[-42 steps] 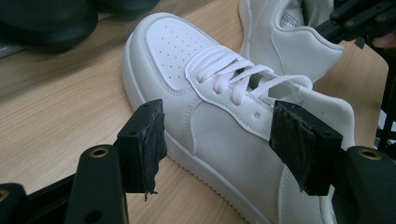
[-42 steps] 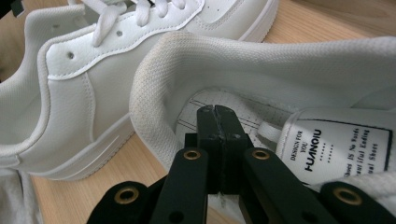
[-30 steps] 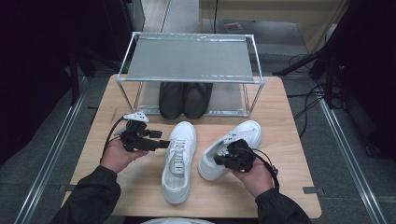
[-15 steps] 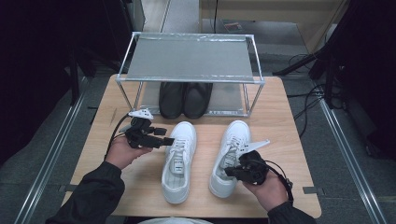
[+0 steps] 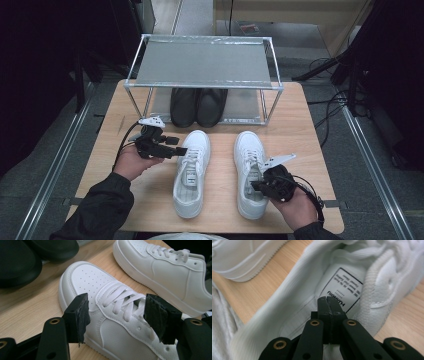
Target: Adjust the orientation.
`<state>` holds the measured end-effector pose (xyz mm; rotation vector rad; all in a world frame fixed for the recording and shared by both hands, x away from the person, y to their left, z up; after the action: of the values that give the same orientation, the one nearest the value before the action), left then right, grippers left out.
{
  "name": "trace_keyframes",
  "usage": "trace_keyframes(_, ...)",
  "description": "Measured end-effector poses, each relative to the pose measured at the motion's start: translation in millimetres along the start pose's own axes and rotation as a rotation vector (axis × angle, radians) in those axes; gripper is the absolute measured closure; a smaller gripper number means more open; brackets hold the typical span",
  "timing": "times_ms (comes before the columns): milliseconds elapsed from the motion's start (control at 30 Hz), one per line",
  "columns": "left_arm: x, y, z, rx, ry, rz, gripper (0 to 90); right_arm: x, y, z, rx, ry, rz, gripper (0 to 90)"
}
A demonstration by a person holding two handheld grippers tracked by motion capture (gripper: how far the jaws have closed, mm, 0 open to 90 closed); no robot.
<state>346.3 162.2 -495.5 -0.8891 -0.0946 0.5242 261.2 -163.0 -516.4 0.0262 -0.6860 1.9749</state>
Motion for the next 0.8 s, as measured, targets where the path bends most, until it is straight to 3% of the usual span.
trace_keyframes(100,0.5,0.3,-0.5,-0.001,-0.001,0.001,37.0,-5.3,-0.6,1.3,0.0,-0.02,-0.044,90.0)
trace_keyframes(133,0.5,0.4,-0.1,-0.001,-0.002,0.0,37.0,-4.4,-2.6,4.8,-0.015,-0.078,-0.071,90.0)
trace_keyframes(200,0.3,0.6,0.5,-0.003,-0.007,-0.007,37.4,-4.7,-8.5,16.1,-0.086,-0.118,-0.092,90.0)
trace_keyframes(333,-0.2,4.4,1.2,0.009,-0.009,-0.021,41.1,-8.5,-15.5,40.7,-0.192,-0.091,-0.085,90.0)
trace_keyframes(400,0.3,7.3,2.6,0.016,-0.014,-0.022,45.2,-19.2,-16.7,52.0,-0.246,-0.056,-0.102,90.0)
trace_keyframes(433,0.0,8.4,3.3,0.02,-0.004,-0.011,46.6,-26.1,-16.1,52.8,-0.247,-0.024,-0.11,90.0)
trace_keyframes(500,-1.8,9.1,6.0,0.024,0.037,0.007,57.7,-40.3,-13.2,43.6,-0.2,0.021,-0.123,90.0)
trace_keyframes(633,-6.6,9.5,14.6,0.016,0.033,0.005,75.7,-53.0,-11.8,14.3,-0.084,-0.012,-0.164,90.0)
trace_keyframes(800,-5.8,24.1,10.8,0.075,0.047,0.034,88.8,-52.7,-15.0,10.7,-0.058,0.005,-0.152,90.0)
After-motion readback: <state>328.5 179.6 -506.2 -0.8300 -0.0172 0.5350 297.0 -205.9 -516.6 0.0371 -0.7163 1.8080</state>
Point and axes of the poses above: each handheld gripper's, and its own axes: z roughly backward along the jaws, y roughly out of its underside, x roughly to its left, the point moved 5 cm from there along -z, roughly forward along the jaws, and after that the axes turned 15 degrees about -z, right-handed, at the moved point
